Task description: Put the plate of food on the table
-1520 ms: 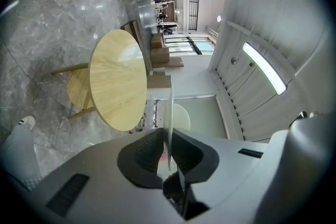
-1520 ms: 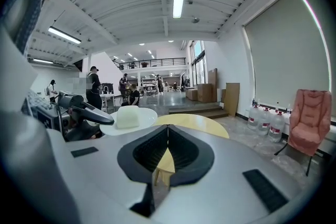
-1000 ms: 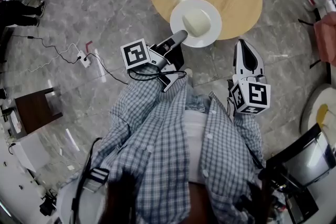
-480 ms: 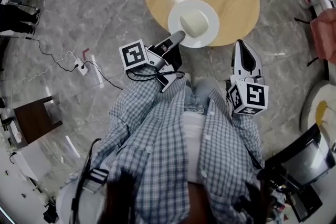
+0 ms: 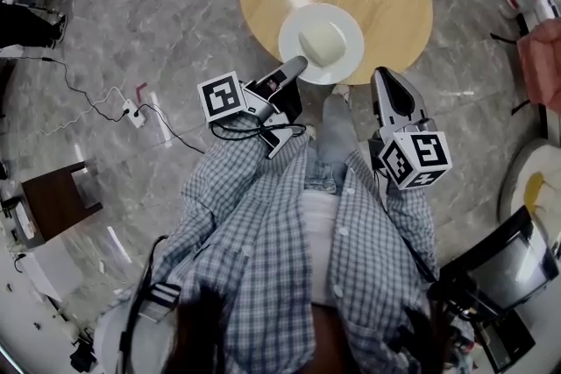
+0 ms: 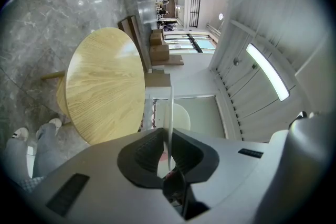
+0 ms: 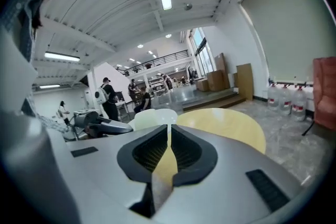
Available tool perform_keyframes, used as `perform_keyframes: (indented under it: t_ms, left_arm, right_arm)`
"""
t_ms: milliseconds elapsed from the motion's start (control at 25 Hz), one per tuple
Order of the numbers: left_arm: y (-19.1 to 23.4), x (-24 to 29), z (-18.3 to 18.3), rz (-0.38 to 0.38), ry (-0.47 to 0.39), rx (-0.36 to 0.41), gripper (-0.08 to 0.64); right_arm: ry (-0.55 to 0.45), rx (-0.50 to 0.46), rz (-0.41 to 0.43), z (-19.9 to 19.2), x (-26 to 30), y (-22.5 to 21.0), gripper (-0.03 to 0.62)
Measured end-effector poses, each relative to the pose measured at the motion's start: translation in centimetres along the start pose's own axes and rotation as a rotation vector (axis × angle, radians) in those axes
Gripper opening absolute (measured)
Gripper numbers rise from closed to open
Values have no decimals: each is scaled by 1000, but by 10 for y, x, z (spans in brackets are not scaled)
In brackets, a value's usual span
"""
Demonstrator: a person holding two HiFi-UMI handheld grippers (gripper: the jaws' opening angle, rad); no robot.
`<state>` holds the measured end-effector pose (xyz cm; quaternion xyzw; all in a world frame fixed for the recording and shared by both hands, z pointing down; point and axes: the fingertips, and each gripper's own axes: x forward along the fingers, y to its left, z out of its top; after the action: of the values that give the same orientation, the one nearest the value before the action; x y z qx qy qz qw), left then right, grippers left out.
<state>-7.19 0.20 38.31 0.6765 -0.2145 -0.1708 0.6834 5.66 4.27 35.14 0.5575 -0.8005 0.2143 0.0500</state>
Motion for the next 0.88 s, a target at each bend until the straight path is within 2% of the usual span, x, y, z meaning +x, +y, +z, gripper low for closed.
perform_keyframes:
  t_ms: [80,240,320,440,600,680,880]
  left_arm:
    - [1,0,1,1,-2,3,28]
    - [-3,6,5,2,-3,12,28]
    - [1,20,11,14,-1,6,28]
    - [9,47,27,28,4,5,28]
    - [11,57,30,13,3,-9,28]
    - [12,56,29,13,4,-14,28]
    - [12,56,29,12,9,-5,28]
  right_arm:
    - [20,44,71,-4,4,8,9]
    - [46,121,104,-1,15,3,11]
    - [79,158,133,-1,33,-9,62]
    - [106,288,176,4,62,-34,105]
    - [102,484,192,4,73,-51,109]
    - [100,550,217,3,73,-50,107]
    - [139,557,256,-2,78,-40,107]
